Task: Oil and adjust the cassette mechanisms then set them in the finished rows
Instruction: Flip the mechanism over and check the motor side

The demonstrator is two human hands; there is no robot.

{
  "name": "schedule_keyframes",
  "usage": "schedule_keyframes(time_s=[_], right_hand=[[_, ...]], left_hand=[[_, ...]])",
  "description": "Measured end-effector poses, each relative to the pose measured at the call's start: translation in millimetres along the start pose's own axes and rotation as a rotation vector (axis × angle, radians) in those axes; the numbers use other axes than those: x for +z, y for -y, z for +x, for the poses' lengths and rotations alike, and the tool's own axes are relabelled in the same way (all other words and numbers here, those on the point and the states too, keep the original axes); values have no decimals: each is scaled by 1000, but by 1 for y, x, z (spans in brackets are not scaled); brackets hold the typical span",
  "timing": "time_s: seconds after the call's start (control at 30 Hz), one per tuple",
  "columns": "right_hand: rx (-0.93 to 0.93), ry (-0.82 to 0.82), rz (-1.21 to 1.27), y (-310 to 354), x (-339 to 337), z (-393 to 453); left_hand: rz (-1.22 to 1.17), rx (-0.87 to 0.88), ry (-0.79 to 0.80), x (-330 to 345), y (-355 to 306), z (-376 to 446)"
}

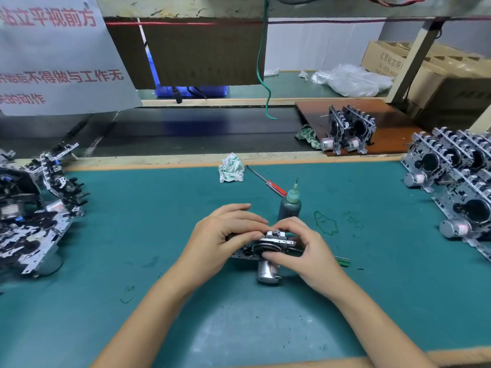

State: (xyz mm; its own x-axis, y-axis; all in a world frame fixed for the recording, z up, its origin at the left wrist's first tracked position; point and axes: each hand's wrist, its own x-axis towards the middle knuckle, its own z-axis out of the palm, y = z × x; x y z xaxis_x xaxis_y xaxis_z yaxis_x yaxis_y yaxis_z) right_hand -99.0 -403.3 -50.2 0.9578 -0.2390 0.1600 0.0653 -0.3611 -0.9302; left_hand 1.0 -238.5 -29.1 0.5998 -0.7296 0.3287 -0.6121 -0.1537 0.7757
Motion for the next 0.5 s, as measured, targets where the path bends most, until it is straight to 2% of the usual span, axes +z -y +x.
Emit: schedule_keyframes(time_s=[0.1, 0.17, 0.27, 0.33, 0.5], right_hand=[[-31, 18, -258, 1, -4, -7], [-54, -86, -539, 1, -9, -14], [-211, -230, -764, -2, -9, -24], [-286, -227, -855, -6, -9, -26], [-308, -208, -884, -8, -14, -26]], left_hand=[[10, 8, -2, -1, 0, 1], [7, 8, -1, -1, 1, 1], [16, 14, -15, 0, 2, 0], [16, 25, -19, 0, 2, 1], [23, 35, -21, 0, 2, 1]])
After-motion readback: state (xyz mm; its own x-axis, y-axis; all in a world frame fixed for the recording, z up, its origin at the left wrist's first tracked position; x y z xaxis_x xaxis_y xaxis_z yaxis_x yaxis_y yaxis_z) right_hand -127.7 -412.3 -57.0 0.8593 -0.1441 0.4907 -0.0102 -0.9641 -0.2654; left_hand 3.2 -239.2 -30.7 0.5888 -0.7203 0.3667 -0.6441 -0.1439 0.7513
